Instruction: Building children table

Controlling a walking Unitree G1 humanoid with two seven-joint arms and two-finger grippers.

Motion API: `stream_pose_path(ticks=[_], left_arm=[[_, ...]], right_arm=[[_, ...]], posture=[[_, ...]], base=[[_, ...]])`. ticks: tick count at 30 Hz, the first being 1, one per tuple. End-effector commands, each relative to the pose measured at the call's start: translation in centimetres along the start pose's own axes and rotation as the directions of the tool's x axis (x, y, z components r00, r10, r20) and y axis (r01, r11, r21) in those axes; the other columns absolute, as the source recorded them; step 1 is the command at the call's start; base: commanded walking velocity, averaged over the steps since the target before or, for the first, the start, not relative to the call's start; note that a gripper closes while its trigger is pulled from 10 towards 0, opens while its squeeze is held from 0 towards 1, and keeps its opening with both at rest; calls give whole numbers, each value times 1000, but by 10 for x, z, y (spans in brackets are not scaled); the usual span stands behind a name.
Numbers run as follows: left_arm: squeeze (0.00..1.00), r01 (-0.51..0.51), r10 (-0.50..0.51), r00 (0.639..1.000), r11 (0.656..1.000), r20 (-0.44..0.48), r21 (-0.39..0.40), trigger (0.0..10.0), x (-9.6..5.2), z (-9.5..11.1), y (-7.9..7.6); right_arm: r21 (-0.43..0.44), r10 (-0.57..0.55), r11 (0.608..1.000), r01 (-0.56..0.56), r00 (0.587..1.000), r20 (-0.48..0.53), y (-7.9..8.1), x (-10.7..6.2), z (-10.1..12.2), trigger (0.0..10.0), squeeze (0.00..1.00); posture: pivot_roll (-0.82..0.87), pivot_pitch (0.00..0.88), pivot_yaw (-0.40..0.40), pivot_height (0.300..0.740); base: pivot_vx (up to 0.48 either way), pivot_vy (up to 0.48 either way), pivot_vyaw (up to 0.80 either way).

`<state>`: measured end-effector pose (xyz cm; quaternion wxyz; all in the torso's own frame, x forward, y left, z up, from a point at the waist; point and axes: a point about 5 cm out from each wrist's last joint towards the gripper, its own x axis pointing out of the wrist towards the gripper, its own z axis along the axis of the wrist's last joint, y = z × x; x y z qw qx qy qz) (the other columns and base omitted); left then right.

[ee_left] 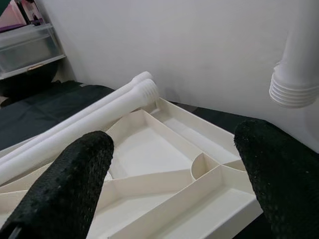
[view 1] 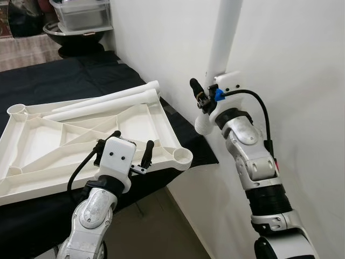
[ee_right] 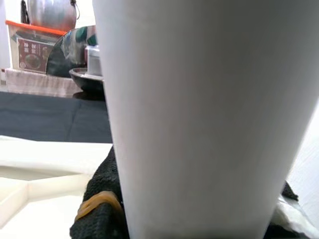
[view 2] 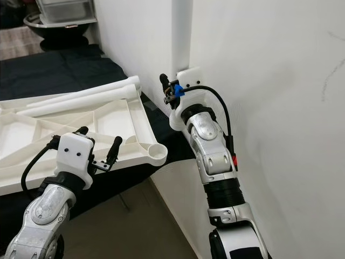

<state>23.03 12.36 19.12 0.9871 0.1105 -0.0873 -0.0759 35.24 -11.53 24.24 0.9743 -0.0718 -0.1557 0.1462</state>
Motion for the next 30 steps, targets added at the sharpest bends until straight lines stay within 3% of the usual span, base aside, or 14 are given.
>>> stream_pose_path(ticks=[1,11,25,30], left_arm=[[0,-4,4,1000,1000,3,1,10000,-2,3,-1],[0,-6,6,1000,1000,6,7,10000,-3,6,1],[0,-15,15,1000,1000,8,9,10000,-3,8,3],[0,-18,18,1000,1000,21,23,10000,0,11,7]], right_arm=[[9,10,1000,-11,1000,17,3,1,-1,10000,0],[-7,61,998,-62,994,-85,16,-6,-32,10000,0],[14,56,998,-55,995,-87,18,-9,-36,10000,0],[19,20,1000,-18,996,-88,6,-8,-36,10000,0]], posture=[[-10,54,-85,740],[-5,69,-81,740],[-2,77,-86,740],[1,79,-87,740]], base=[[0,0,0],[0,0,0],[0,0,0],[0,0,0]])
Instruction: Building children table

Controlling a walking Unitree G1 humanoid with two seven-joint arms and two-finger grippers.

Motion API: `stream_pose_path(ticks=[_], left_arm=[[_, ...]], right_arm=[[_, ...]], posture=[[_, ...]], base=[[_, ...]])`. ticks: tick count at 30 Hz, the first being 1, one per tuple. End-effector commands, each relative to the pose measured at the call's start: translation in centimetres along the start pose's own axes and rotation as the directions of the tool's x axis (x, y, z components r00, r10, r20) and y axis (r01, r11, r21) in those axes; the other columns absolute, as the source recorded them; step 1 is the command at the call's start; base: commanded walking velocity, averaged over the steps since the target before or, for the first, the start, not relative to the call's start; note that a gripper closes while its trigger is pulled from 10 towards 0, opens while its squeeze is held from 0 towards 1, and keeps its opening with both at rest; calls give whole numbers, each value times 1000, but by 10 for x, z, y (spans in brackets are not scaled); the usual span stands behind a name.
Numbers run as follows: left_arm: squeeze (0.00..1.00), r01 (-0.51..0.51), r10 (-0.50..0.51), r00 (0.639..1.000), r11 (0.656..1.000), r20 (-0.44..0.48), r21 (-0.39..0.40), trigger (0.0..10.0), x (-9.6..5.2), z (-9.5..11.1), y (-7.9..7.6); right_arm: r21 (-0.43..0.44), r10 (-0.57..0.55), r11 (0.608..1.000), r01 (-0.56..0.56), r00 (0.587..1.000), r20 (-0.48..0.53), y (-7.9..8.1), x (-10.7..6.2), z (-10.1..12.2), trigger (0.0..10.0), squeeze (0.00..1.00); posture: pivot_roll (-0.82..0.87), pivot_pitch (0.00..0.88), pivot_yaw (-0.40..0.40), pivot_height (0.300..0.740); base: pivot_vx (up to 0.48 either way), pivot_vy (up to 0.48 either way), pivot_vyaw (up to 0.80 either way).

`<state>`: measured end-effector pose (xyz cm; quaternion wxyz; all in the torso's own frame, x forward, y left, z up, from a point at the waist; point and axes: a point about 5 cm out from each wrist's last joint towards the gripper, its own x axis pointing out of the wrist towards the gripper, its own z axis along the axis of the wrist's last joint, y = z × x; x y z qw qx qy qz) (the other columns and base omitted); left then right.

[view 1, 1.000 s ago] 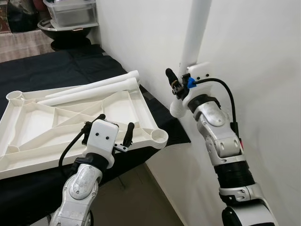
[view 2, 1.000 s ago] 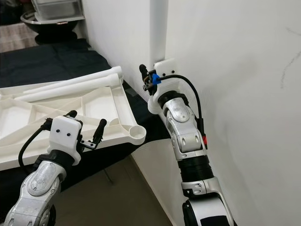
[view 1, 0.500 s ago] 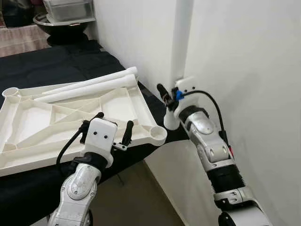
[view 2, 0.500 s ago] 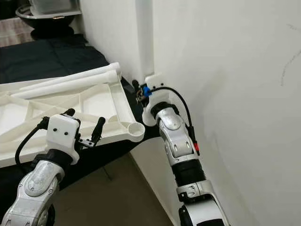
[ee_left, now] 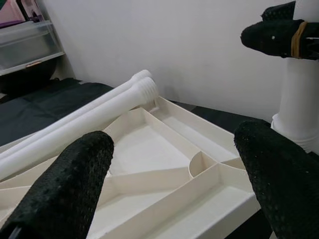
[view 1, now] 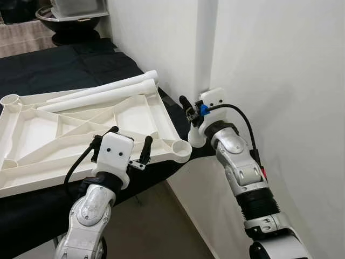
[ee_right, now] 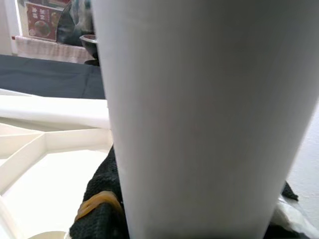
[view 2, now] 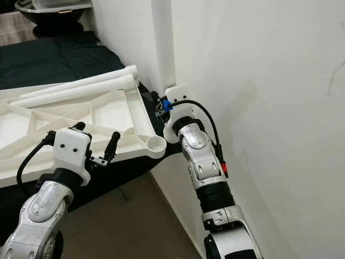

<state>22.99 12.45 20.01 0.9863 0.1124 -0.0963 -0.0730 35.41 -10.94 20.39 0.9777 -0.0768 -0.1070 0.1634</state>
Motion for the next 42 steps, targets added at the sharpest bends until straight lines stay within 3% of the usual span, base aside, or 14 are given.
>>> stream_pose_path(ticks=[1,12,17,18,22,25,26,27,29,33,36,37,42], left_arm=[[0,-14,14,1000,1000,5,21,10000,0,3,5],[0,-43,41,999,998,28,40,10000,5,8,14],[0,-56,54,998,997,32,52,10000,5,9,19],[0,-61,59,998,997,33,55,10000,6,9,20],[0,-65,63,997,996,34,58,10000,6,9,21],[0,-86,83,996,994,38,72,10000,6,10,28],[0,-86,83,996,994,38,72,10000,6,10,28],[0,-94,91,995,992,39,80,10000,6,9,31],[0,-98,94,995,991,42,88,10000,7,9,33],[0,-102,97,994,990,48,97,10000,8,10,35],[0,-104,99,994,989,49,102,10000,9,9,36],[0,-102,98,994,989,49,102,10000,9,9,35],[0,-84,80,996,993,44,88,10000,8,7,28]], right_arm=[[12,-23,1000,23,1000,3,-7,0,0,10000,0],[50,0,999,0,1000,11,2,-2,4,10000,0],[108,52,993,-55,998,26,24,-2,9,10000,0],[134,88,987,-89,996,14,37,-4,5,10000,0],[168,111,980,-110,994,3,46,-6,3,10000,0],[348,172,925,-152,985,-28,68,-11,4,10000,0],[348,172,925,-152,985,-28,68,-11,4,10000,0],[423,204,890,-171,978,-33,78,-13,7,10000,0],[500,217,850,-166,975,-44,84,-15,9,10000,0],[572,220,805,-156,975,-44,86,-14,14,10000,0],[526,215,833,-174,976,-17,84,-13,18,10000,0],[446,181,880,-163,983,4,76,-12,20,10000,0],[332,64,940,-77,997,49,48,-6,29,10000,0]], posture=[[-1,79,-85,740],[6,89,-84,740],[3,94,-85,740],[6,94,-88,740],[6,93,-92,740],[5,89,-95,740],[5,89,-95,740],[6,83,-97,740],[8,73,-100,740],[8,73,-100,740],[4,58,-101,740],[3,53,-100,740],[-4,36,-95,740]], base=[[0,0,0],[0,0,0],[0,0,0],[0,0,0],[0,0,0],[0,0,0],[0,0,0],[0,0,0],[0,0,0],[0,0,0],[0,0,0],[0,0,0],[0,0,0]])
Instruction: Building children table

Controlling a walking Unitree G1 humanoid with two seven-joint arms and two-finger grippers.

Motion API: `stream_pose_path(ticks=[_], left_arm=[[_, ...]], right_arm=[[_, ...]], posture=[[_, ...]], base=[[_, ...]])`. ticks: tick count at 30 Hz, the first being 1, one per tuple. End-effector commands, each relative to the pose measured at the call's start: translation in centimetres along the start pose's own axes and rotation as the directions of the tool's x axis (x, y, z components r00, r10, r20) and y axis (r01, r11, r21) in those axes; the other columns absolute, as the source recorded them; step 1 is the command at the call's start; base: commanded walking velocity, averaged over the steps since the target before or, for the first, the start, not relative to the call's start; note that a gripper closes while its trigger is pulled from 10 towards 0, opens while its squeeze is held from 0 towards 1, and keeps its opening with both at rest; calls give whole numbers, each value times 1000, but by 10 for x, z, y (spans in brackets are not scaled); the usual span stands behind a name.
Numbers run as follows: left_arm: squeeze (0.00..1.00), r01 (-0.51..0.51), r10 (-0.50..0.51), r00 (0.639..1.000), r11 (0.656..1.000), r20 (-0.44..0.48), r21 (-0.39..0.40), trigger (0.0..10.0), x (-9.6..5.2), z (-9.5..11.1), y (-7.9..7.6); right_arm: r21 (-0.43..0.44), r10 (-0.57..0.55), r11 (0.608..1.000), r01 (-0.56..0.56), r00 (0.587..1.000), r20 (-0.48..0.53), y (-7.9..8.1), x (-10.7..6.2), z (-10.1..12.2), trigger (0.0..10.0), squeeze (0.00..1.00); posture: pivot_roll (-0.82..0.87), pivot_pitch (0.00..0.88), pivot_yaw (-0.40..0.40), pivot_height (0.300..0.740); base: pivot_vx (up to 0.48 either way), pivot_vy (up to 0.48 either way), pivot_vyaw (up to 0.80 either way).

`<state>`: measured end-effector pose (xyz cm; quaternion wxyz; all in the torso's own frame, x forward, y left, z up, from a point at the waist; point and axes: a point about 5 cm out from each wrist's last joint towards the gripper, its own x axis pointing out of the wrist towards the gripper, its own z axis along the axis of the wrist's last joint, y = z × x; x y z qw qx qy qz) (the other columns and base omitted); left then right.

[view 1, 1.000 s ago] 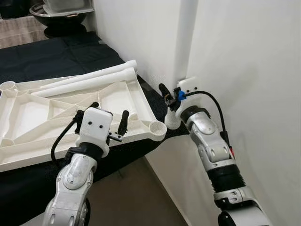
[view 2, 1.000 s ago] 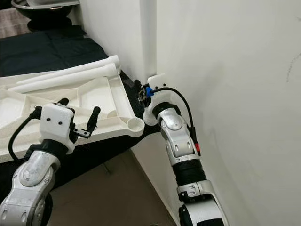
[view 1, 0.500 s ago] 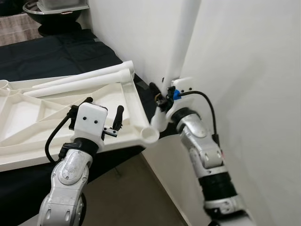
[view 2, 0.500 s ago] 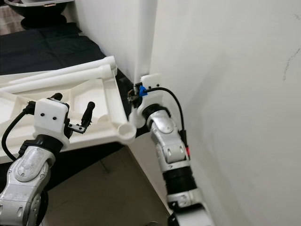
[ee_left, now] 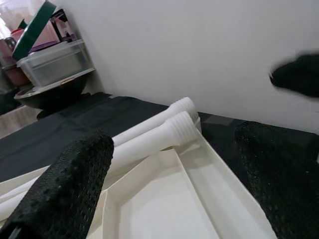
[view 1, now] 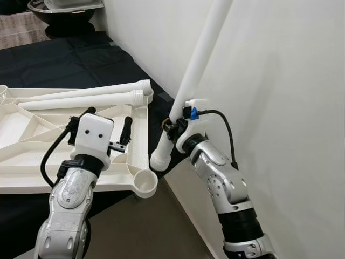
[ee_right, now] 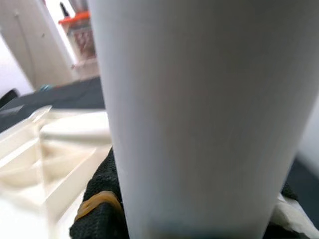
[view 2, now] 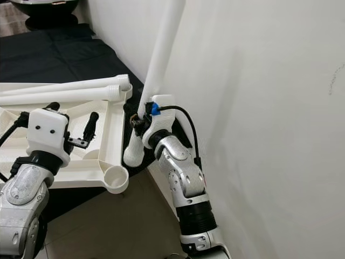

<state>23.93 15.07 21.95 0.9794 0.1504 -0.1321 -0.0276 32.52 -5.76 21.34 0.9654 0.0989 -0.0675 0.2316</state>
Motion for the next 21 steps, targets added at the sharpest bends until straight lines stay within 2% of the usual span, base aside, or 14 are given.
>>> stream_pose_path(ticks=[1,4,5,6,8,11,14,15,17,21], left_arm=[[0,8,-8,1000,1000,-16,0,10000,-1,-4,-4],[0,32,-33,999,999,-15,-11,10000,0,-4,-10],[0,32,-33,999,999,-15,-11,10000,0,-4,-10],[0,39,-40,999,999,-14,-17,10000,0,-4,-11],[0,60,-60,998,998,-19,-26,10000,0,-5,-16],[0,77,-78,997,996,-25,-42,10000,-2,-7,-20],[0,108,-110,993,992,-41,-58,10000,-6,-12,-27],[0,108,-110,993,992,-41,-58,10000,-6,-12,-27],[0,127,-132,990,989,-57,-75,10000,-10,-17,-33],[0,126,-132,989,988,-62,-90,10000,-11,-18,-35]], right_arm=[[-33,-25,999,26,999,49,-5,1,9,10000,0],[-178,-61,981,78,993,99,-17,0,26,10000,0],[-178,-61,981,78,993,99,-17,0,26,10000,0],[-237,-65,967,93,991,121,-21,-1,31,10000,0],[-287,-55,953,95,988,145,-26,-2,41,10000,0],[-272,-41,959,81,988,149,-31,-2,47,10000,0],[-203,18,979,16,986,165,-37,-6,53,10000,0],[-203,18,979,16,986,165,-37,-6,53,10000,0],[-167,37,986,-6,983,179,-49,-14,55,10000,0],[-184,13,983,21,984,180,-56,-22,53,10000,0]], posture=[[-4,36,-95,740],[-5,21,-86,740],[-5,21,-86,740],[-5,21,-86,740],[-6,19,-84,740],[-10,8,-76,740],[-11,0,-68,740],[-11,0,-68,740],[-6,0,-68,740],[-5,0,-62,740]], base=[[0,0,0],[0,0,0],[0,0,0],[0,0,0],[0,0,0],[0,0,0],[0,0,0],[0,0,0],[0,0,0],[0,0,192]])
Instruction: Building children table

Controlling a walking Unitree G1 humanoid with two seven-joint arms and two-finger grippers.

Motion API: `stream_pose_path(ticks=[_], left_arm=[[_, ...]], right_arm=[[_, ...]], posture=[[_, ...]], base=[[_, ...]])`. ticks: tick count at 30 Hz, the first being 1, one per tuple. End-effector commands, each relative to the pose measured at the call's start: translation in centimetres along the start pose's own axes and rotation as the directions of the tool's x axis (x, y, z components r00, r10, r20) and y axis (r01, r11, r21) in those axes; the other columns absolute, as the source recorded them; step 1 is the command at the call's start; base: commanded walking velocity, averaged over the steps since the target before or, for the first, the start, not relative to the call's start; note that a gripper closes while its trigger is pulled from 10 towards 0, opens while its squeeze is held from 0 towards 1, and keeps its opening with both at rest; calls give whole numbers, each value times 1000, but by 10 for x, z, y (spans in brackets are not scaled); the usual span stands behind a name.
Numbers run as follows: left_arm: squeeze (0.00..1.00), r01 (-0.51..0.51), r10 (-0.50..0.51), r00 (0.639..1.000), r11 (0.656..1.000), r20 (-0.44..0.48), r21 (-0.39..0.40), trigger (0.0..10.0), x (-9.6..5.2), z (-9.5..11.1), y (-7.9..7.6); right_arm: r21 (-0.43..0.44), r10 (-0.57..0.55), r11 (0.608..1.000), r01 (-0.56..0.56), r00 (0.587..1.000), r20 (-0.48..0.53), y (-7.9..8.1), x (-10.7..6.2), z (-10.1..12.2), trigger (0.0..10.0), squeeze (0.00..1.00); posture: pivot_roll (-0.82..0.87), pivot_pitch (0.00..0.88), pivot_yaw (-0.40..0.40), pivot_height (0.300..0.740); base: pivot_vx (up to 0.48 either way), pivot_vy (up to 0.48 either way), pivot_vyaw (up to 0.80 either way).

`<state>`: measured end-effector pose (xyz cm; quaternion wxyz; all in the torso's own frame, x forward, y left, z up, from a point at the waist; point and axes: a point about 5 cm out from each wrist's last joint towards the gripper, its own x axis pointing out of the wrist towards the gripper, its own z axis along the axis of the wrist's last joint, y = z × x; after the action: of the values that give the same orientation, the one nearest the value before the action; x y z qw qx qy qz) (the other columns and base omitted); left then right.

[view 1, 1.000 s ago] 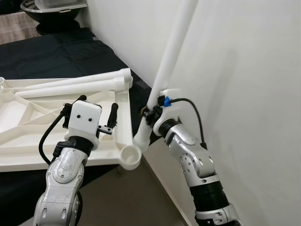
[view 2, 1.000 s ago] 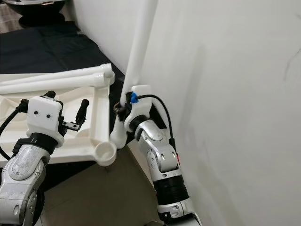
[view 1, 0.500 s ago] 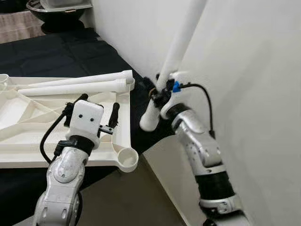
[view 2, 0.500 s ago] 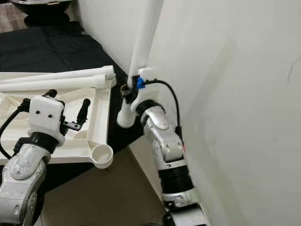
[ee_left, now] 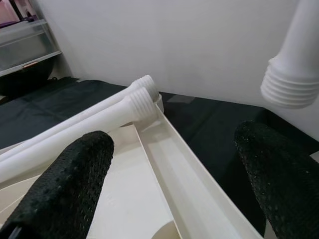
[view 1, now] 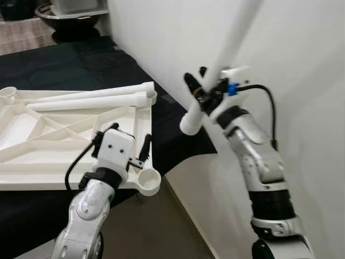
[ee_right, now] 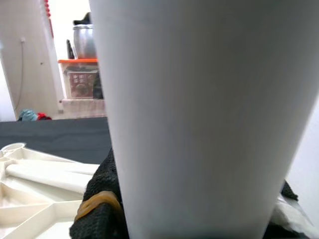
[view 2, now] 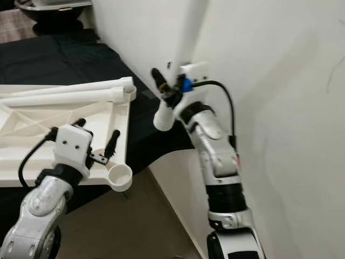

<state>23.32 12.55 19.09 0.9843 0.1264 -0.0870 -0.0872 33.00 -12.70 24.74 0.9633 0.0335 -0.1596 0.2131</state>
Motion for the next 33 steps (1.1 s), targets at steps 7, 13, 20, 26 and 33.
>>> stream_pose_path(ticks=[7,13,20,26,33], left_arm=[[0,7,-7,1000,1000,7,-21,10000,3,0,-3],[0,3,-3,1000,1000,11,-19,10000,4,0,-2],[0,7,-7,1000,1000,14,-19,10000,4,0,-5],[0,10,-9,1000,1000,14,-17,10000,5,0,-5],[0,13,-13,1000,1000,27,-17,10000,5,3,-6]], right_arm=[[-39,-64,997,66,997,36,-3,-4,3,10000,0],[-37,-62,997,64,997,47,-2,-1,8,10000,0],[-11,-55,998,55,997,47,-4,4,14,10000,0],[-18,-57,998,57,998,29,-5,3,12,10000,0],[-15,-46,999,47,998,30,0,-1,8,10000,0]], posture=[[-2,0,-59,740],[-3,0,-64,740],[-10,0,-60,740],[-13,0,-58,740],[-13,0,-56,740]], base=[[0,0,800],[0,0,800],[0,0,185],[0,0,0],[0,0,0]])
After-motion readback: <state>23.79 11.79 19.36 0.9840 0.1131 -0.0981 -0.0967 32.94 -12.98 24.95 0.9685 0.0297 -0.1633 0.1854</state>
